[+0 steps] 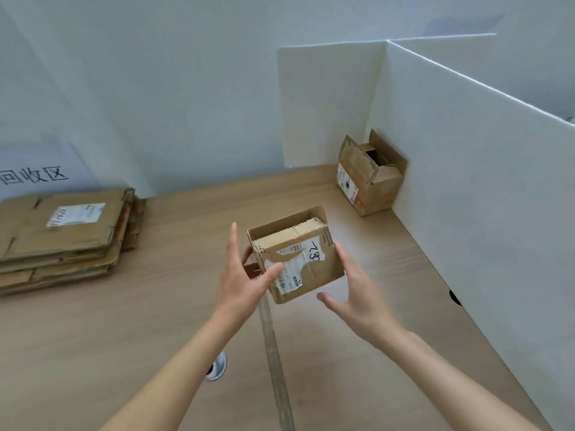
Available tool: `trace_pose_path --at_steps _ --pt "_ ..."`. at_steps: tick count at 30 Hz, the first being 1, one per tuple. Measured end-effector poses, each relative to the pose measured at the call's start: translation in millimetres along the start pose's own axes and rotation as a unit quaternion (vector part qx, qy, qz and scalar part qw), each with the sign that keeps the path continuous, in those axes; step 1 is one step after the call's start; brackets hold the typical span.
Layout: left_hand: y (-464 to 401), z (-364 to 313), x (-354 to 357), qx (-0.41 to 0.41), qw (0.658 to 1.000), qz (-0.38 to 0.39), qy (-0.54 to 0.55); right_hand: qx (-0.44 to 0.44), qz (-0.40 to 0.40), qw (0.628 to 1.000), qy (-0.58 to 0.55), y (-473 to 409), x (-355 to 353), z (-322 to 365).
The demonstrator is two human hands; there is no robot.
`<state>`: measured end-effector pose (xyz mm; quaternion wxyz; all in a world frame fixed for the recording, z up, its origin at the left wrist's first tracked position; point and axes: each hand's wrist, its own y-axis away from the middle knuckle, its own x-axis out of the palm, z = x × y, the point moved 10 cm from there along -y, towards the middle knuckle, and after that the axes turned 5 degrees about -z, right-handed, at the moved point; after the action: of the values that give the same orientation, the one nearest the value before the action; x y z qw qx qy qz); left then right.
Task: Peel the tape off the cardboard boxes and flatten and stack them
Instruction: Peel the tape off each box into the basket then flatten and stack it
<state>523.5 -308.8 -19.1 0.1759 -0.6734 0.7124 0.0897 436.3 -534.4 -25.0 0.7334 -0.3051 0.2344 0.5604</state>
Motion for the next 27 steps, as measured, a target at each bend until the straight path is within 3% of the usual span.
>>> trace_pose_path --at_steps 4,9,14,17,20,27 --pt "53 18 -70 -0.065 0.995 -0.064 0.030 -0.025 -0.046 0.998 -0.021 36 14 66" --pt "130 25 -131 -0.097 0.988 -0.032 0.120 -0.014 -0.025 0.998 -0.059 92 43 127" --pt "194 33 -187 -0.091 0.995 -0.019 0.029 0.031 -0.033 0.990 -0.130 139 60 187" --pt "219 32 -220 -0.098 0.994 -0.032 0.027 0.039 0.010 0.980 -0.195 159 75 224" --pt "240 31 -243 -0.110 0.993 -0.038 0.035 0.016 0.062 0.986 -0.157 178 89 249" --pt "303 64 -250 -0.156 0.983 -0.045 -0.085 0.092 0.057 0.992 -0.063 243 114 226"
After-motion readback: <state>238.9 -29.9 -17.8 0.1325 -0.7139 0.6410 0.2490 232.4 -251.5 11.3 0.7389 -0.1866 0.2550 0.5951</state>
